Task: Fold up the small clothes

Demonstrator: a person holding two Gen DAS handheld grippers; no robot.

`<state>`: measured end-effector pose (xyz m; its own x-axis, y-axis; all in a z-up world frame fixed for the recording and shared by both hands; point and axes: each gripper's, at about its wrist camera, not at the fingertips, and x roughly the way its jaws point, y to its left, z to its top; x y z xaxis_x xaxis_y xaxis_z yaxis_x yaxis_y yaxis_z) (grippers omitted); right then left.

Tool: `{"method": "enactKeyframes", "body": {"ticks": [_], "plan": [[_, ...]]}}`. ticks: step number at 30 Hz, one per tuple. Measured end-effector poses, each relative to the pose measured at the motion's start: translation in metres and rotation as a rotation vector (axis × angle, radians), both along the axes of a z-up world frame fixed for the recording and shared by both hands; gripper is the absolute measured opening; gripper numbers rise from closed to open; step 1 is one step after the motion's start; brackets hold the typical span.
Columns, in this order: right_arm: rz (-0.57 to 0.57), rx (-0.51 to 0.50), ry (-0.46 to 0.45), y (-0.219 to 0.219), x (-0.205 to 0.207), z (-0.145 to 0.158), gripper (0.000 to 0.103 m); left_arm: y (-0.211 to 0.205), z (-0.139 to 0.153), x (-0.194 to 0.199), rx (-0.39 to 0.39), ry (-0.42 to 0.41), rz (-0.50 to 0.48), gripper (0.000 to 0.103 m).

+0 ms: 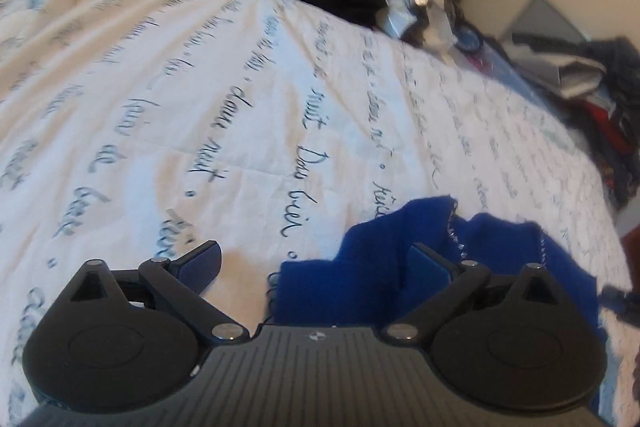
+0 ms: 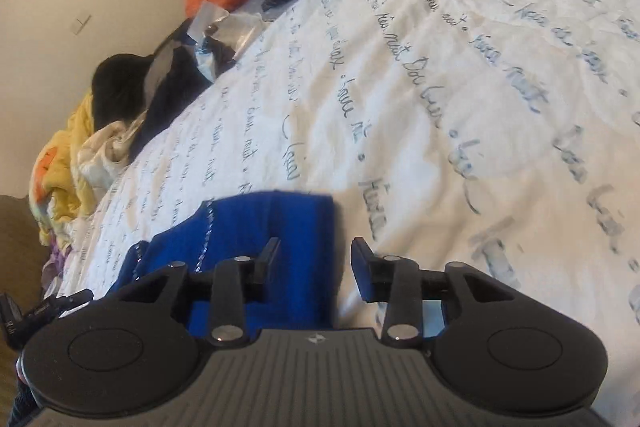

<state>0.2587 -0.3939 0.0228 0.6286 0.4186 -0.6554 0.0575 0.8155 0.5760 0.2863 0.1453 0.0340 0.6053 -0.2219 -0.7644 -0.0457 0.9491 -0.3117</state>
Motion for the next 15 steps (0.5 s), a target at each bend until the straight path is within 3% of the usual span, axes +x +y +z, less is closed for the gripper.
{"method": "enactKeyframes", "body": {"ticks": [1,4,6,7,8,9,10,12,15], "plan": [[0.01,-0.001,0.002,0.005,0.008,-0.002,0.038,-0.006,-0.002,0.005,0.027,0.005,-0.019,0.098],[0.048,-0.012,0.022,0.024,0.028,-0.014,0.037,-0.031,-0.003,0.012,0.138,-0.002,-0.1,0.092],[0.071,-0.052,-0.023,0.037,0.03,-0.014,0.037,-0.046,-0.004,0.012,0.207,-0.014,-0.152,0.079],[0.08,-0.066,-0.037,0.041,0.031,-0.014,0.035,-0.052,-0.004,0.011,0.253,-0.027,-0.168,0.069],[0.093,-0.076,-0.042,0.044,0.032,-0.014,0.023,-0.06,-0.003,0.009,0.312,-0.049,-0.185,0.052],[0.116,-0.073,-0.019,0.046,0.035,-0.017,0.006,-0.064,-0.002,0.009,0.321,-0.058,-0.205,0.031],[0.122,-0.078,-0.026,0.048,0.035,-0.018,0.006,-0.066,0.001,0.009,0.317,-0.06,-0.214,0.012],[0.121,-0.127,-0.056,0.051,0.032,-0.011,0.006,-0.076,0.009,0.004,0.418,-0.106,-0.173,0.008],[0.059,-0.06,-0.157,0.029,0.018,0.009,0.006,-0.077,0.022,-0.008,0.499,-0.193,-0.121,0.008]]}}
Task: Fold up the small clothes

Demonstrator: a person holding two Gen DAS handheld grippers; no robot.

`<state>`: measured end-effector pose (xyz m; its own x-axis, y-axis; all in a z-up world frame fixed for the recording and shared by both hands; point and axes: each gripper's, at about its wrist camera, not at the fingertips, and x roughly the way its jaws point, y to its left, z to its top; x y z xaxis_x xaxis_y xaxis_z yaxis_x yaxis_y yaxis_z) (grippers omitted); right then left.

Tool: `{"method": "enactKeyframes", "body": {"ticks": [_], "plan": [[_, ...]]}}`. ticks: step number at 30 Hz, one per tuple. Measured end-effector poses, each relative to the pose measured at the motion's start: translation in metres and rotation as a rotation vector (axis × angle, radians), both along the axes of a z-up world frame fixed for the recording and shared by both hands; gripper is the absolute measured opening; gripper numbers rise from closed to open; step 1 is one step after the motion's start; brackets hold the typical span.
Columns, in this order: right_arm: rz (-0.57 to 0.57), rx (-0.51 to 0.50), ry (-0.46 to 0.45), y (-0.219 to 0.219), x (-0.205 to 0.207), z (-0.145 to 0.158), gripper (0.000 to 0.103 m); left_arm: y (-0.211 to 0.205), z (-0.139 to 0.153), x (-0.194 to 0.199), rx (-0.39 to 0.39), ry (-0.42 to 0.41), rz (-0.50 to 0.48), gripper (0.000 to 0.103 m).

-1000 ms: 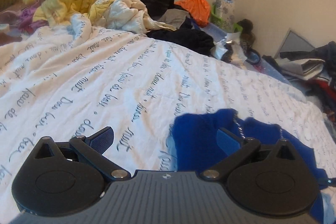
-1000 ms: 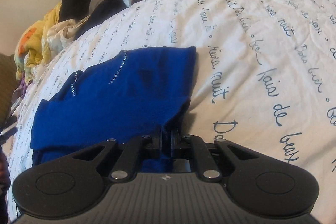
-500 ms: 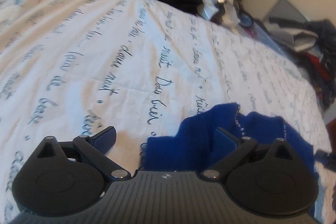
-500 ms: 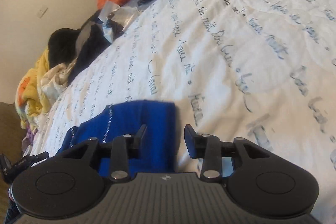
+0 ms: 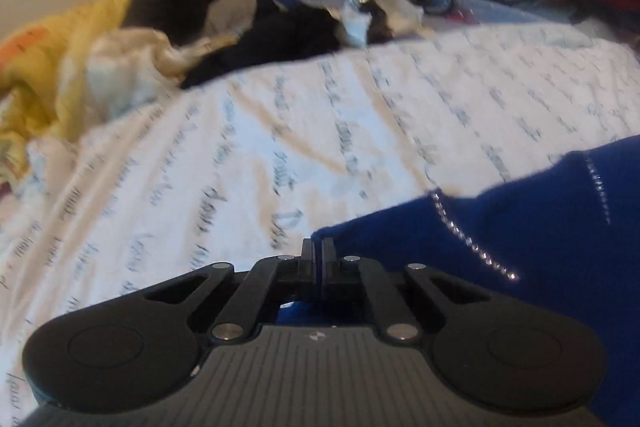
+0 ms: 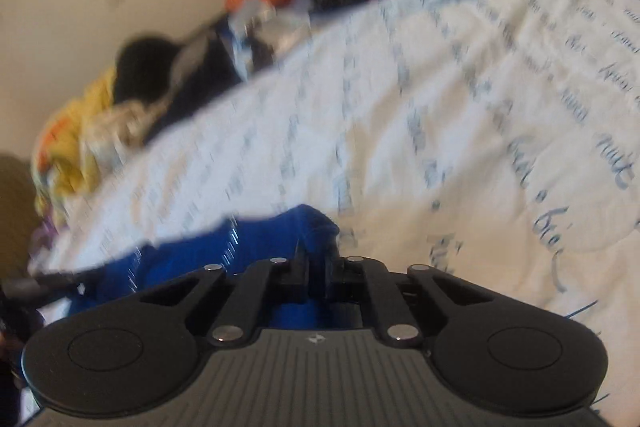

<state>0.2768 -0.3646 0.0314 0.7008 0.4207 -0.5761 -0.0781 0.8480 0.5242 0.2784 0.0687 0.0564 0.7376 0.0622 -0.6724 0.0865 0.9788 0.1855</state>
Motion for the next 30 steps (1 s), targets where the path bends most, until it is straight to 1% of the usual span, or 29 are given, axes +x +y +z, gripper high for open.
{"method": "enactKeyframes", "body": {"ticks": [1,3,4,5,6,7,8,9,10,11,12,13,14,15,16,17,19,21,22,23,24,25,26,27,28,30], "plan": [[-0.022,-0.001,0.0,-0.008,0.0,-0.002,0.006,0.002,-0.002,0.004,0.014,0.01,0.007,0.007],[-0.026,-0.036,0.082,-0.011,0.008,-0.021,0.006,0.007,-0.015,0.012,0.032,0.06,0.026,0.008],[-0.014,-0.048,0.085,-0.008,0.008,-0.029,0.005,0.008,-0.021,0.014,0.035,0.076,0.031,0.008],[-0.014,-0.03,0.074,-0.007,0.006,-0.031,0.006,0.008,-0.026,0.014,0.032,0.084,0.029,0.008],[-0.021,0.004,0.074,-0.007,0.005,-0.032,0.009,0.008,-0.028,0.012,0.036,0.075,0.031,0.008],[-0.029,0.03,0.077,-0.005,0.004,-0.033,0.009,0.007,-0.028,0.011,0.042,0.066,0.029,0.008],[-0.033,0.029,0.086,-0.003,0.004,-0.032,0.014,0.009,-0.026,0.008,0.04,0.059,0.032,0.009],[-0.029,0.016,0.085,-0.001,0.003,-0.03,0.019,0.009,-0.024,0.007,0.042,0.045,0.032,0.016],[-0.033,-0.005,0.067,0.0,0.001,-0.024,0.021,0.008,-0.018,0.004,0.049,0.016,0.026,0.017],[-0.049,-0.032,0.034,0.002,-0.003,-0.016,0.025,0.006,-0.013,0.001,0.06,-0.015,0.018,0.025],[-0.063,-0.063,-0.014,0.006,-0.006,-0.006,0.031,0.001,-0.006,-0.001,0.072,-0.052,0.005,0.055],[-0.055,-0.095,-0.07,0.011,-0.009,0.004,0.036,-0.004,0.0,-0.003,0.068,-0.086,-0.03,0.074],[-0.019,-0.131,-0.119,0.02,-0.009,0.012,0.052,-0.011,0.004,-0.003,0.062,-0.121,-0.074,0.099],[0.038,-0.181,-0.154,0.033,-0.006,0.018,0.071,-0.018,0.005,-0.002,0.062,-0.134,-0.121,0.102],[0.102,-0.235,-0.163,0.047,0.002,0.02,0.077,-0.028,0.003,0.005,0.074,-0.114,-0.163,0.1],[0.174,-0.284,-0.146,0.062,0.012,0.02,0.078,-0.036,-0.002,0.012,0.088,-0.077,-0.191,0.096],[0.29,-0.346,-0.09,0.087,0.031,0.015,0.078,-0.05,-0.016,0.027,0.132,-0.018,-0.219,0.092],[0.349,-0.393,-0.063,0.105,0.047,0.009,0.078,-0.059,-0.028,0.04,0.166,0.035,-0.23,0.087],[0.358,-0.407,-0.056,0.11,0.054,0.006,0.078,-0.059,-0.03,0.042,0.151,0.026,-0.24,0.086],[0.368,-0.407,-0.045,0.114,0.06,0.003,0.078,-0.06,-0.029,0.044,0.131,0.031,-0.263,0.07],[0.385,-0.39,-0.036,0.116,0.064,-0.001,0.066,-0.06,-0.028,0.047,0.092,0.057,-0.29,0.033],[0.406,-0.365,-0.028,0.118,0.067,-0.005,0.046,-0.062,-0.027,0.05,0.058,0.094,-0.309,0.012],[0.437,-0.349,0.011,0.12,0.071,-0.011,0.011,-0.066,-0.028,0.051,0.077,0.095,-0.311,0.007],[0.441,-0.358,-0.009,0.122,0.07,-0.012,0.01,-0.074,-0.031,0.049,0.135,0.068,-0.32,0.007],[0.458,-0.371,-0.008,0.125,0.071,-0.012,0.008,-0.079,-0.033,0.049,0.17,0.058,-0.328,0.007],[0.434,-0.342,-0.008,0.121,0.074,-0.007,0.006,-0.083,-0.034,0.049,0.181,0.032,-0.327,0.007]]}}
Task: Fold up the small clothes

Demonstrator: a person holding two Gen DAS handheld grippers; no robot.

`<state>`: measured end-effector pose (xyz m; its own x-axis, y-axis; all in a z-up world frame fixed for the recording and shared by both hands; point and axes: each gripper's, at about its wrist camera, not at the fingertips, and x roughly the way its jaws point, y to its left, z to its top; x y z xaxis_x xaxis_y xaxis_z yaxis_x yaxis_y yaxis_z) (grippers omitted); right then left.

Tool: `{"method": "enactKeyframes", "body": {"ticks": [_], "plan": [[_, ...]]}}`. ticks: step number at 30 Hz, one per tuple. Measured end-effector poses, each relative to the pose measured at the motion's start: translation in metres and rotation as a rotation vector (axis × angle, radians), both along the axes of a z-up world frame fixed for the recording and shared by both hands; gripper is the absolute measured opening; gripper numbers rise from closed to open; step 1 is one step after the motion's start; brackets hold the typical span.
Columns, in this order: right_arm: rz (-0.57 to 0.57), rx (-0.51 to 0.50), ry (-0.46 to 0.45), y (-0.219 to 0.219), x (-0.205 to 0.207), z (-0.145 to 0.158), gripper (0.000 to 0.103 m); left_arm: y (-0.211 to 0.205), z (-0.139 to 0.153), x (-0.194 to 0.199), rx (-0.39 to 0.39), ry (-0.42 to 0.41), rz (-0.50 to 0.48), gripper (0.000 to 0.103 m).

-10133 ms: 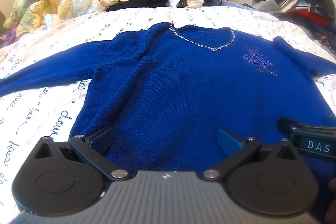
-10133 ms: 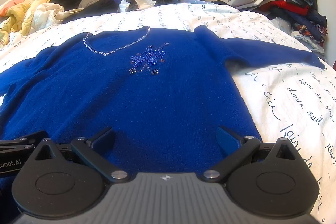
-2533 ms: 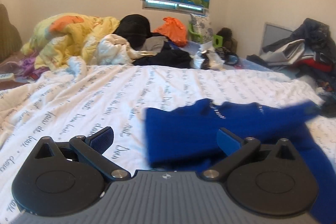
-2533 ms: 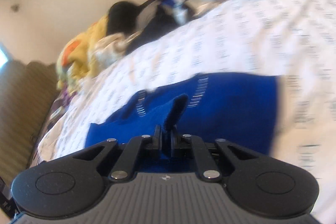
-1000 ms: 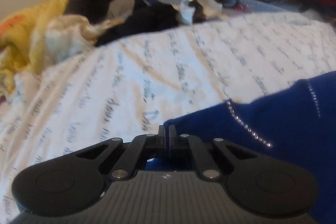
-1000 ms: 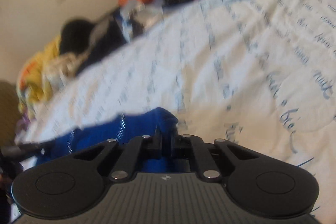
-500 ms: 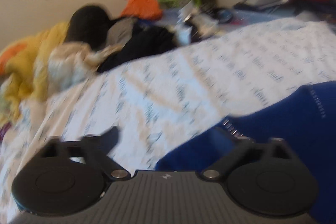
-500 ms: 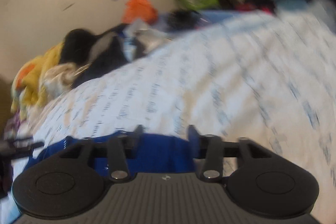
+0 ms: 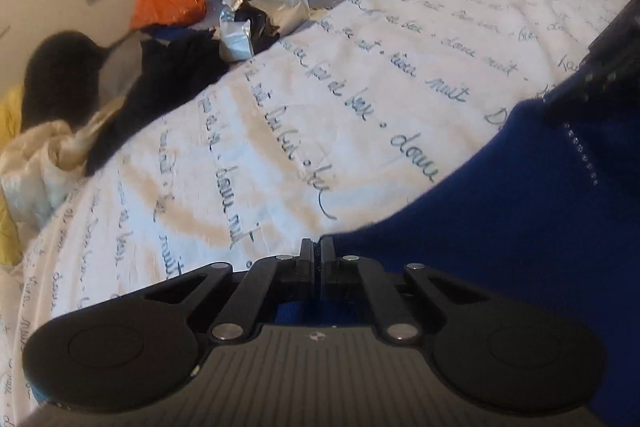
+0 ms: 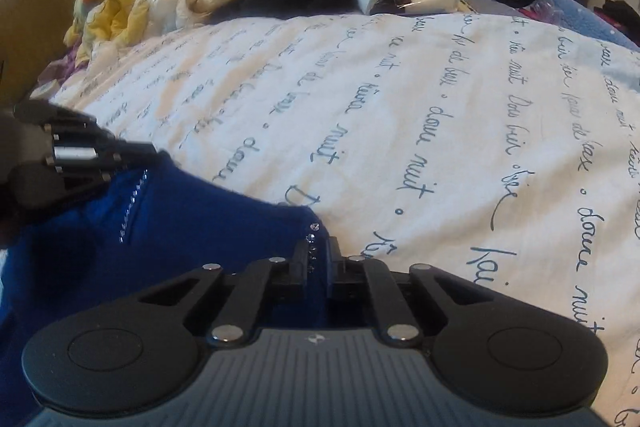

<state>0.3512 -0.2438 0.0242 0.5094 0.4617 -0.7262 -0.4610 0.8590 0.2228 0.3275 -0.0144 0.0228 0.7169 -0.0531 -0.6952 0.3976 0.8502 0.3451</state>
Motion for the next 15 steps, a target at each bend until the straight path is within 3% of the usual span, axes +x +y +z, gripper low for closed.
{"method": "enactKeyframes", "body": {"ticks": [3,5,7,8,10,11,12,13,14,15], "plan": [[-0.099,0.103,-0.019,-0.02,0.004,0.003,0.006,0.001,-0.001,0.008,-0.001,-0.023,0.042,0.007],[-0.128,0.085,0.001,-0.019,0.004,-0.01,0.005,0.004,-0.002,0.011,-0.016,-0.014,0.07,0.007],[-0.159,0.082,-0.061,-0.015,-0.007,-0.017,0.006,0.007,0.002,0.007,-0.03,-0.006,0.094,0.012],[-0.179,0.083,-0.069,-0.014,-0.012,-0.016,0.01,0.012,0.007,0.002,-0.048,-0.002,0.11,0.021],[-0.231,0.092,-0.042,-0.016,-0.029,-0.005,0.019,0.032,0.022,-0.02,-0.108,-0.029,0.164,0.049],[-0.254,0.13,-0.043,-0.022,-0.045,0.005,0.025,0.049,0.031,-0.038,-0.17,-0.044,0.185,0.074],[-0.263,0.182,-0.059,-0.031,-0.063,0.012,0.034,0.065,0.037,-0.055,-0.224,-0.049,0.201,0.089],[-0.272,0.249,-0.077,-0.044,-0.087,0.019,0.042,0.084,0.042,-0.078,-0.298,-0.049,0.23,0.091],[-0.286,0.298,-0.083,-0.057,-0.111,0.022,0.071,0.101,0.043,-0.096,-0.354,-0.023,0.254,0.09],[-0.308,0.321,-0.088,-0.07,-0.133,0.023,0.089,0.115,0.041,-0.113,-0.391,0.02,0.278,0.087]]}}
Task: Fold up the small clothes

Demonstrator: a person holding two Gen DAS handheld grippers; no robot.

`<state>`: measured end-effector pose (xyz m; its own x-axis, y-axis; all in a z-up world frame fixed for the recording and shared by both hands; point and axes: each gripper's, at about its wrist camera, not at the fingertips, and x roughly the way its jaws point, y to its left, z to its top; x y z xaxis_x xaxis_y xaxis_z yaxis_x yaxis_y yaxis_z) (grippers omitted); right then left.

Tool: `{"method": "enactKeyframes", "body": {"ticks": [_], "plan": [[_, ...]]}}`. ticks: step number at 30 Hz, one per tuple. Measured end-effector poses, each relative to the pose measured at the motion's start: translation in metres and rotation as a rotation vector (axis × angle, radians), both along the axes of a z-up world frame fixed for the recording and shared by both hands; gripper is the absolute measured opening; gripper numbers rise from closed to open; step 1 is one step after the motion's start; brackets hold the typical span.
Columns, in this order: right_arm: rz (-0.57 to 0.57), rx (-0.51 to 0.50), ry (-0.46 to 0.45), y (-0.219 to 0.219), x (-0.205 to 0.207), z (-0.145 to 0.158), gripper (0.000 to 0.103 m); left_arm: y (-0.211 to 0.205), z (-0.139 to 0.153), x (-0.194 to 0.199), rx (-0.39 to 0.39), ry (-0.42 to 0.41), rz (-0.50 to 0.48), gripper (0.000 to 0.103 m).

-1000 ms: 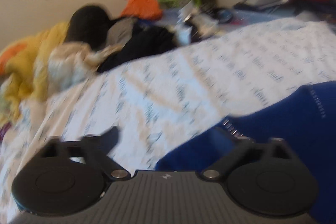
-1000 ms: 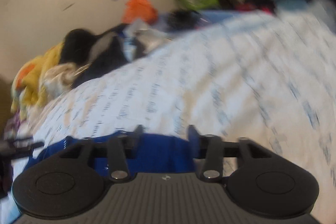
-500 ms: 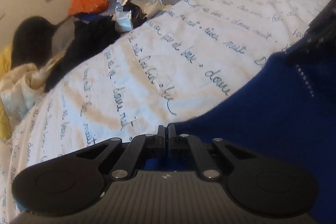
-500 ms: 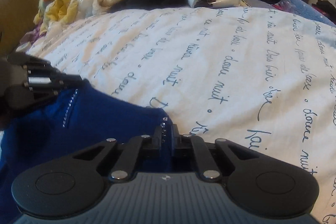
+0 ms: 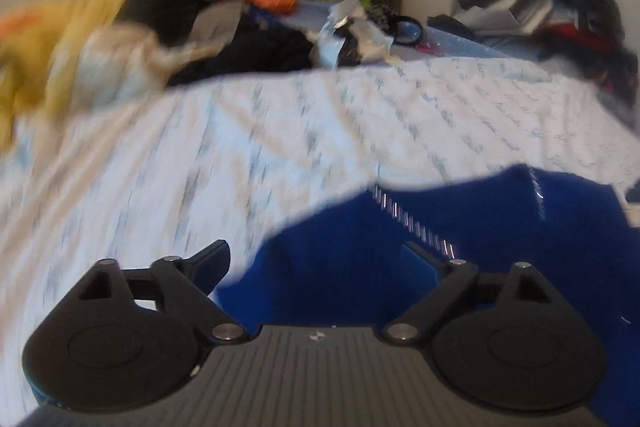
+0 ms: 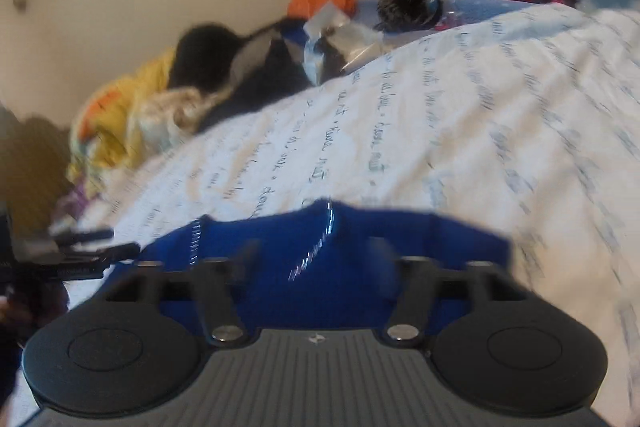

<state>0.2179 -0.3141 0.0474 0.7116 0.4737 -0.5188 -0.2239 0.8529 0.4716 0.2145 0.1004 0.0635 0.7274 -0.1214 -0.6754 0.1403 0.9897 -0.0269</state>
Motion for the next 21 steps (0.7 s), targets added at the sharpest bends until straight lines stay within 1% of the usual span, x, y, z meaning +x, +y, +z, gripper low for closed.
{"method": "enactKeyframes", "body": {"ticks": [1,2,3,4,5,6,7,8,9,10,11,12,13,14,15,17,18,19,20,21], "plan": [[-0.035,0.007,-0.007,-0.013,-0.022,0.0,0.089,0.013,-0.004,-0.015,-0.041,0.04,0.024,0.083],[-0.07,0.011,-0.002,-0.025,-0.041,-0.003,0.089,0.024,-0.009,-0.027,-0.078,0.076,0.054,0.075],[-0.1,0.025,0.023,-0.036,-0.055,-0.008,0.089,0.031,-0.015,-0.034,-0.11,0.116,0.078,0.071],[-0.116,0.045,0.067,-0.043,-0.064,-0.014,0.089,0.038,-0.024,-0.039,-0.148,0.168,0.096,0.069],[-0.116,0.058,0.116,-0.046,-0.069,-0.021,0.089,0.042,-0.03,-0.041,-0.179,0.194,0.111,0.064],[-0.108,0.059,0.158,-0.044,-0.072,-0.028,0.089,0.042,-0.029,-0.045,-0.181,0.167,0.122,0.064],[-0.093,0.05,0.182,-0.04,-0.073,-0.032,0.088,0.039,-0.029,-0.044,-0.188,0.182,0.115,0.063],[-0.072,0.037,0.197,-0.032,-0.073,-0.036,0.083,0.034,-0.028,-0.042,-0.19,0.183,0.108,0.053],[-0.054,0.034,0.197,-0.024,-0.073,-0.038,0.062,0.029,-0.027,-0.039,-0.197,0.196,0.082,0.018],[-0.024,0.023,0.204,-0.016,-0.072,-0.039,0.047,0.022,-0.026,-0.036,-0.177,0.202,0.069,0.009],[-0.023,-0.021,0.204,-0.008,-0.071,-0.039,0.021,0.012,-0.027,-0.036,-0.117,0.184,0.076,0.009],[-0.016,-0.076,0.203,-0.004,-0.069,-0.039,0.006,0.007,-0.025,-0.036,-0.064,0.164,0.074,0.009],[-0.015,-0.071,0.207,-0.008,-0.068,-0.04,0.006,0.002,-0.025,-0.036,0.001,0.141,0.078,0.009],[-0.029,-0.032,0.218,-0.018,-0.07,-0.04,0.005,0.0,-0.026,-0.036,0.044,0.133,0.076,0.009],[-0.053,-0.023,0.213,-0.028,-0.072,-0.039,0.005,0.0,-0.027,-0.037,0.061,0.134,0.059,0.009],[-0.082,-0.001,0.222,-0.043,-0.077,-0.043,0.004,0.0,-0.031,-0.045,0.064,0.133,0.039,0.009],[-0.082,-0.001,0.223,-0.044,-0.08,-0.047,0.003,0.001,-0.03,-0.049,0.057,0.134,0.042,0.012],[-0.085,0.012,0.216,-0.045,-0.084,-0.049,0.003,0.004,-0.028,-0.052,0.039,0.138,0.054,0.017],[-0.103,0.024,0.227,-0.047,-0.086,-0.048,0.004,0.008,-0.026,-0.057,0.013,0.15,0.069,0.039],[-0.122,0.042,0.243,-0.049,-0.089,-0.046,0.007,0.013,-0.024,-0.064,-0.022,0.16,0.081,0.063]]}}
